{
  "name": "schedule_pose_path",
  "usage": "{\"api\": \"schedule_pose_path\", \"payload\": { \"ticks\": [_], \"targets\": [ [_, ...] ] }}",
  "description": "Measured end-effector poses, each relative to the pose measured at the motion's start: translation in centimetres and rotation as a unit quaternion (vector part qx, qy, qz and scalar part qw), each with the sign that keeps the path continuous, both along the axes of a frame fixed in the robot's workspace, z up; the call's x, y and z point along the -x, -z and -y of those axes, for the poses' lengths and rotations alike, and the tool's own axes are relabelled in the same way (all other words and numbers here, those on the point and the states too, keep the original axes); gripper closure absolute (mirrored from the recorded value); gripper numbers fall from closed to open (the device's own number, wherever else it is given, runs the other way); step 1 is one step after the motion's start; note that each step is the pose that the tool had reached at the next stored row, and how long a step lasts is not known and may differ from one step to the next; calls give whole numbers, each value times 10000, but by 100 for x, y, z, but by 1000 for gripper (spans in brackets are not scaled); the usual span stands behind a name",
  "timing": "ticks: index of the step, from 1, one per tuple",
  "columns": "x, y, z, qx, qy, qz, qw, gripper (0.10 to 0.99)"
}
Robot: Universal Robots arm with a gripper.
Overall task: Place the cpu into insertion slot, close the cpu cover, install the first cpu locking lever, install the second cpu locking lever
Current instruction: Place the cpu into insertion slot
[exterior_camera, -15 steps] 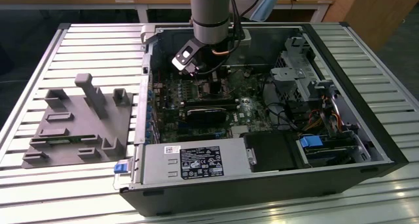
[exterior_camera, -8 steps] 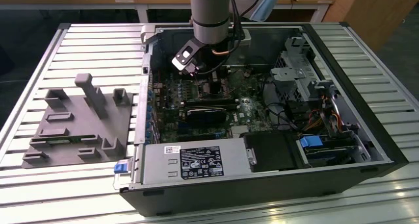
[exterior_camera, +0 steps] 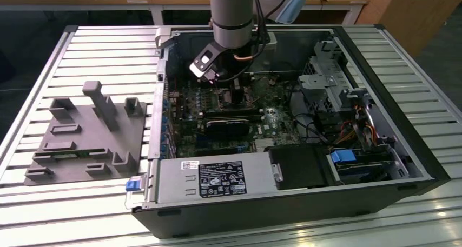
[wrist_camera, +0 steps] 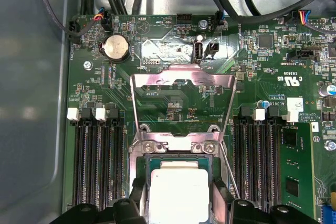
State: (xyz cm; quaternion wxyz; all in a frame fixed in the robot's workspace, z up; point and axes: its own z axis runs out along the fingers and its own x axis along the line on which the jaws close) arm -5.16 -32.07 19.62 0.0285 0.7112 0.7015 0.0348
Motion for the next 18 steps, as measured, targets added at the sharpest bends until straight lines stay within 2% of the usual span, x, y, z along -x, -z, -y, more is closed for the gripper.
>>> {"api": "schedule_pose_path", "payload": {
  "ticks": [5, 14, 16, 17, 18],
  "targets": [
    [0, -76, -1, -2, 0, 1, 10000, 482],
    [-1, -89, -1, -2, 0, 1, 10000, 498],
    [-1, -91, -1, -2, 0, 2, 10000, 624],
    [-1, -92, -1, -2, 0, 1, 10000, 624],
    [-1, -93, -1, -2, 0, 1, 10000, 678]
  ]
}}
